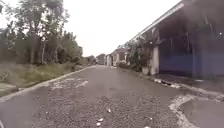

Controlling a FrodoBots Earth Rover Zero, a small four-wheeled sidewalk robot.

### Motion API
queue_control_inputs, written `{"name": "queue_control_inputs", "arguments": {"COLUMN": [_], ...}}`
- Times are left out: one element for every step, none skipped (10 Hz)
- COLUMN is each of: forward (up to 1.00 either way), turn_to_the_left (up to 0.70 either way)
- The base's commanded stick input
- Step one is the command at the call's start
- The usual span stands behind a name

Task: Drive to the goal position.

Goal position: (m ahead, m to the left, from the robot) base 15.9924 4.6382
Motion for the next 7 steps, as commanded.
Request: {"name": "queue_control_inputs", "arguments": {"forward": [0.70,0.70,0.70,0.70,0.70,0.70,0.70], "turn_to_the_left": [0.01,0.00,0.00,0.00,0.00,0.00,0.01]}}
